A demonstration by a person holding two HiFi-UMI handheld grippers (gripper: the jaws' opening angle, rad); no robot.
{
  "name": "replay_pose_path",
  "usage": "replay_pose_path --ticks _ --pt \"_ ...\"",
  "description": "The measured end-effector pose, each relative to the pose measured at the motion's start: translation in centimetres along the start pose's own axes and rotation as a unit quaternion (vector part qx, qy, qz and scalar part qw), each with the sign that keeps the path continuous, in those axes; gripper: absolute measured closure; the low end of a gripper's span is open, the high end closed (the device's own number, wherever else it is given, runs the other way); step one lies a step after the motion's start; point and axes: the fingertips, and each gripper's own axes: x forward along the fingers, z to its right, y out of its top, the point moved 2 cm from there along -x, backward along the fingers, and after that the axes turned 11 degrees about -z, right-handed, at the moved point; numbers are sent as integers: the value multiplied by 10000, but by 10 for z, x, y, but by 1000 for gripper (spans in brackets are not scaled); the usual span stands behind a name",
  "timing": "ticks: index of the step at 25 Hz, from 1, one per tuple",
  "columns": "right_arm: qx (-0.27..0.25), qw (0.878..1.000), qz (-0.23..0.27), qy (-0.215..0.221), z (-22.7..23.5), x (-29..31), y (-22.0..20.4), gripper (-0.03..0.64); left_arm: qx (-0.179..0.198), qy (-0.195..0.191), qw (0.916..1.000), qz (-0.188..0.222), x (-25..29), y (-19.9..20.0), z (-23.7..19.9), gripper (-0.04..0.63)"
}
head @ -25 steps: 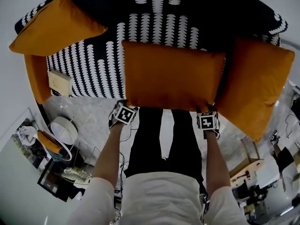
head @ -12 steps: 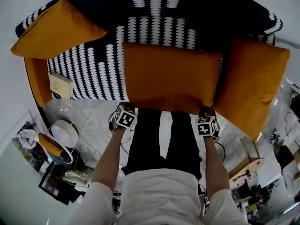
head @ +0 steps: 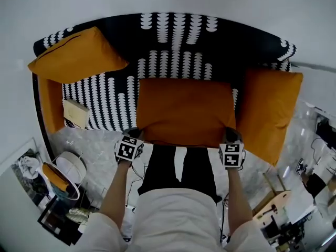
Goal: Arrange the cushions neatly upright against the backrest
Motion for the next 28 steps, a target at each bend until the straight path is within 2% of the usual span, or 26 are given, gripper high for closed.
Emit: replay_pose_path --ticks 3,6,11,15,17,20,21,25,28 --pt "-23 9991 -235 338 -5 -13 36 606 -221 -218 9994 -170 -33 10 -20 577" --pt "-68 9975 -508 494 -4 -11 71 606 -106 -360 9987 -337 -46 31 -40 577" --pt "-238 9974 -617 279 20 -2 146 606 660 -194 9973 -263 -63 111 -73 577" --pt "-542 9961 -674 -200 36 5 198 606 891 -218 9956 -214 -70 164 -95 577" --pt "-710 9943 -476 -633 44 3 226 604 944 -186 9952 -200 -71 183 -103 577" --pt "-752 9874 298 -1360 55 -19 269 606 982 -100 9950 -140 -71 205 -114 577" --pt "-728 9853 554 -1446 55 -29 279 606 974 -92 9951 -111 -71 211 -116 577" --pt "-324 9893 1059 -955 36 -62 292 604 906 -144 9957 -109 -74 231 -123 577" --pt "-37 9854 1554 -700 24 -82 286 604 951 -31 9953 -152 -76 254 -129 577"
